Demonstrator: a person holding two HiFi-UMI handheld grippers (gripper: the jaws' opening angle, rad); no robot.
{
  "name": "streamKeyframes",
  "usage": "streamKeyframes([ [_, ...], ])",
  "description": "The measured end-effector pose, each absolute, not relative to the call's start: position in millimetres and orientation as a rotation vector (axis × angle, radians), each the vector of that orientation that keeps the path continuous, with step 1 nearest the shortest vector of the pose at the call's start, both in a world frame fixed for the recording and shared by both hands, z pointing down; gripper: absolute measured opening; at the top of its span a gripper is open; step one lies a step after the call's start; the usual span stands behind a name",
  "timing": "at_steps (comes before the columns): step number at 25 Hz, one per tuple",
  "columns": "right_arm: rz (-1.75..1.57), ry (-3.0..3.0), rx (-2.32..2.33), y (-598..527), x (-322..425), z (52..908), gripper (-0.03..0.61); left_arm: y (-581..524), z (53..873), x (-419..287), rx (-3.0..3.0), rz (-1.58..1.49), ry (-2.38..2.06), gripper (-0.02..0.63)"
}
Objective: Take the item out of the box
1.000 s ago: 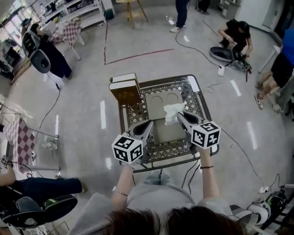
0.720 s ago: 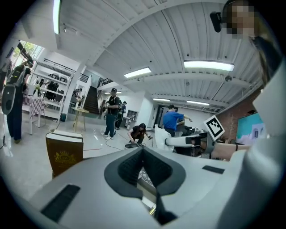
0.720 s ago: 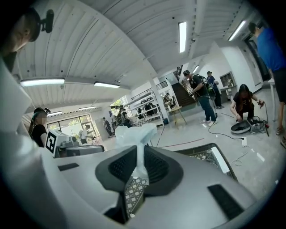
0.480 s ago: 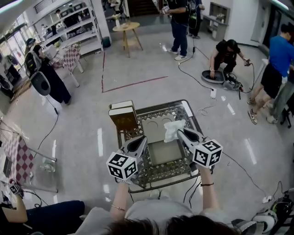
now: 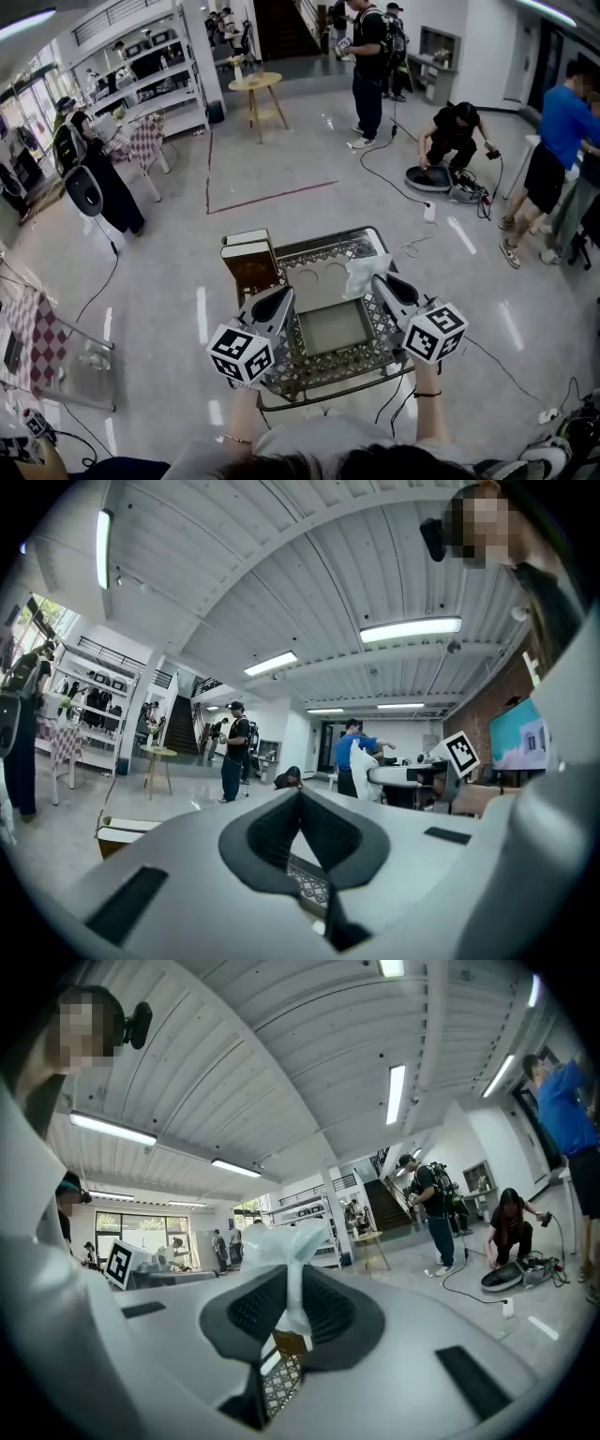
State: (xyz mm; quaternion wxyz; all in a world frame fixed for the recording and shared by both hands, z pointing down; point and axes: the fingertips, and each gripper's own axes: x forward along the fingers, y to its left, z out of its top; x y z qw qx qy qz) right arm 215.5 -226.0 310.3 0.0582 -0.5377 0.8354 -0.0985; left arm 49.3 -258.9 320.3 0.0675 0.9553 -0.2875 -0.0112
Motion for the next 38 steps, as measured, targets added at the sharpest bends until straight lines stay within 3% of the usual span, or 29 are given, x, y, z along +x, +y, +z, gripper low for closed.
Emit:
streamKeyframes([
  [38, -0.109, 2.528, -1.644, -217.7, 227.8, 282.5, 0.063, -256.6, 301.5, 53.8, 2.938, -0.070, -0.865, 0.017],
])
